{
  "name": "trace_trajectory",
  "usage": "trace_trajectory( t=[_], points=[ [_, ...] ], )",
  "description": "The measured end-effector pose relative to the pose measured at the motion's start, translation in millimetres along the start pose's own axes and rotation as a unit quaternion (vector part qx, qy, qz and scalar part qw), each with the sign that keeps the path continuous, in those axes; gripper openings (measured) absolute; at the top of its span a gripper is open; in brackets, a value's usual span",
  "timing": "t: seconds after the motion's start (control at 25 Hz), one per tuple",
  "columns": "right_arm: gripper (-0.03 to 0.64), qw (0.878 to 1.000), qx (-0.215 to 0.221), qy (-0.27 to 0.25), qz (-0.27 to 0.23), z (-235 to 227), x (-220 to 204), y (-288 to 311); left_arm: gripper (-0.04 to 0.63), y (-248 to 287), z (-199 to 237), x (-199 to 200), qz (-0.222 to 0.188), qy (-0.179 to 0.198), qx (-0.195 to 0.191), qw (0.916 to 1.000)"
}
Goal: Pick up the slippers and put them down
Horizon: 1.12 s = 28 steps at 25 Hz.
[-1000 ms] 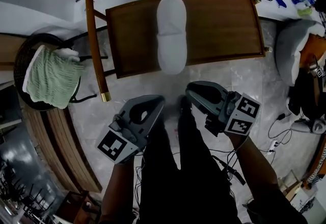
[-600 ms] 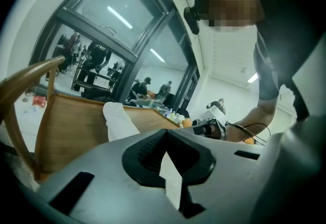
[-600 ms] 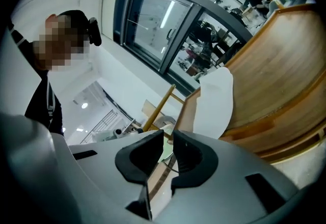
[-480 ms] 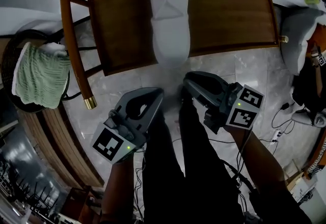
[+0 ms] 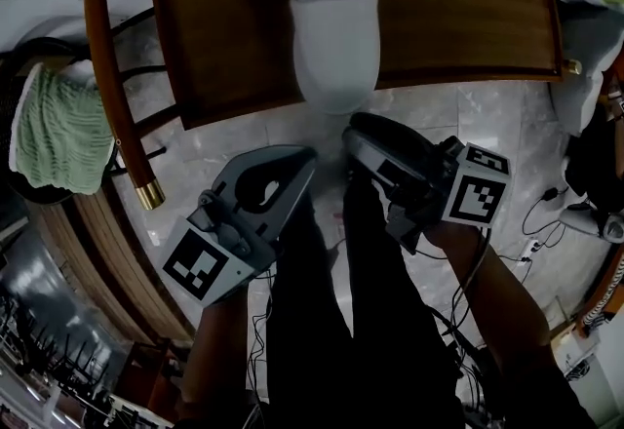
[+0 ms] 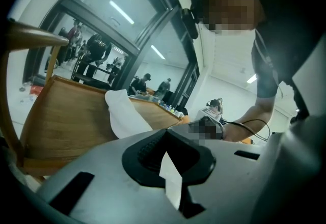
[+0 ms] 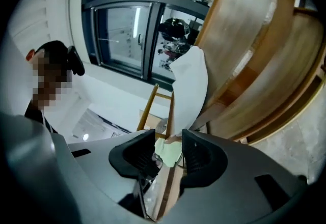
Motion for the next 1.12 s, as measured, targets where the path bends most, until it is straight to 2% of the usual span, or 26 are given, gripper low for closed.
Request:
trace_trajectory(
  t=[0.12, 0.24, 0.48, 1.12],
  points=[
    [0.143, 1.000, 0.005, 0.013, 0.006, -4, -1, 7, 0.003, 1, 3, -4, -0.001, -0.001, -0.001, 1.0000],
    [0.143, 0.999, 0.002, 0.049, 0.018, -10, -5, 8, 0.003, 3, 4, -6, -0.002, -0.001, -0.005, 1.0000],
    [0.160, 0.996, 0.009, 0.090, 0.004, -24, -3, 10, 0.003, 5, 7, -12, -0.001, -0.005, -0.006, 1.0000],
    [0.167, 0.987, 0.027, 0.159, 0.000, -35, 2, 28, 0.003, 9, 17, -20, -0.003, -0.006, -0.012, 0.9999]
  ],
)
Point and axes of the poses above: the fingertips, and each gripper's own axes: y forward along the fingers, z to its left, x out of its top, the point moved 10 cm from there along -y, backward along the fingers, and after that the axes turned 1 degree about -x, right-handed, at the moved point
